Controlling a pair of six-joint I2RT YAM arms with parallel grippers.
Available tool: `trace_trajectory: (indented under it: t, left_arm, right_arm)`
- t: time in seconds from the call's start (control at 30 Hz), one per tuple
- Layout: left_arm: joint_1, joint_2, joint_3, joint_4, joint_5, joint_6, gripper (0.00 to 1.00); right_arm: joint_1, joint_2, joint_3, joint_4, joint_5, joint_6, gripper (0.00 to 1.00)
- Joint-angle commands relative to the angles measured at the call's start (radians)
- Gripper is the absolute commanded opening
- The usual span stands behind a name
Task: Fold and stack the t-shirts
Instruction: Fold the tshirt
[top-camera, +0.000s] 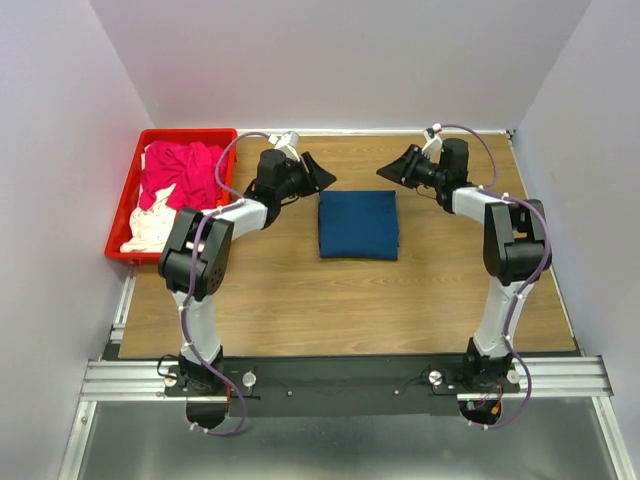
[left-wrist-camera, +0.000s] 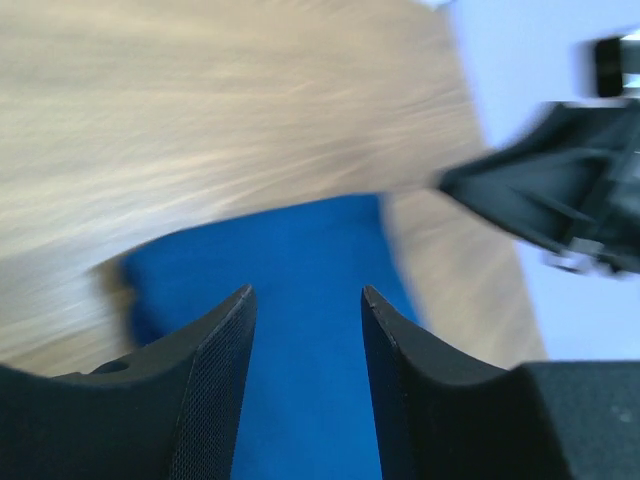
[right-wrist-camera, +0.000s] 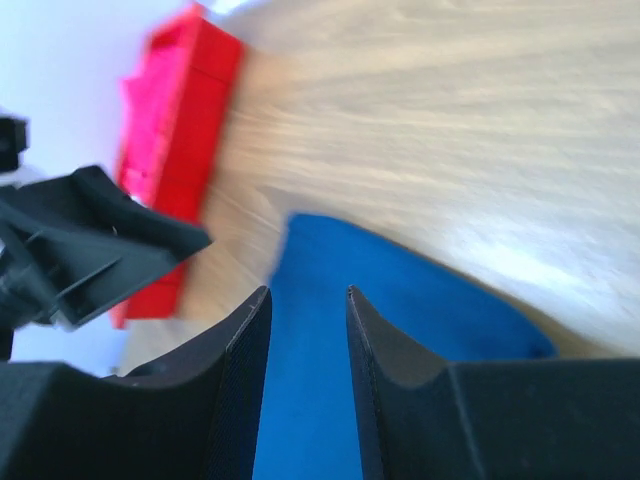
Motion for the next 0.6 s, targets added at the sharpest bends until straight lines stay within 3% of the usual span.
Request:
trace_trajectory:
  t: [0.0,0.23,0.37,0.57]
  left_arm:
    - [-0.060,-0.102,-0.070,0.192,-0.007,-0.043,0.54]
    - [-0.056,0.080,-0.168,0.445,0.051,-0.232,0.49]
    - [-0.034,0.160,-0.183,0.490,0.065,-0.272,0.47]
    - [-0.019,0.101,-0.223,0.488,0.065,-0.263,0.47]
  right_arm:
    - [-0.002,0.054,-0.030,0.220,-0.091,0.184,0.43]
    - [-0.005,0.207,-0.026,0.308,-0.074,0.250,0.43]
    - [-0.025,0.299,-0.017,0.318,-0.060,0.261,0.43]
    - [-0.051,0.285,-0.013,0.329,-0.128,0.278,0.42]
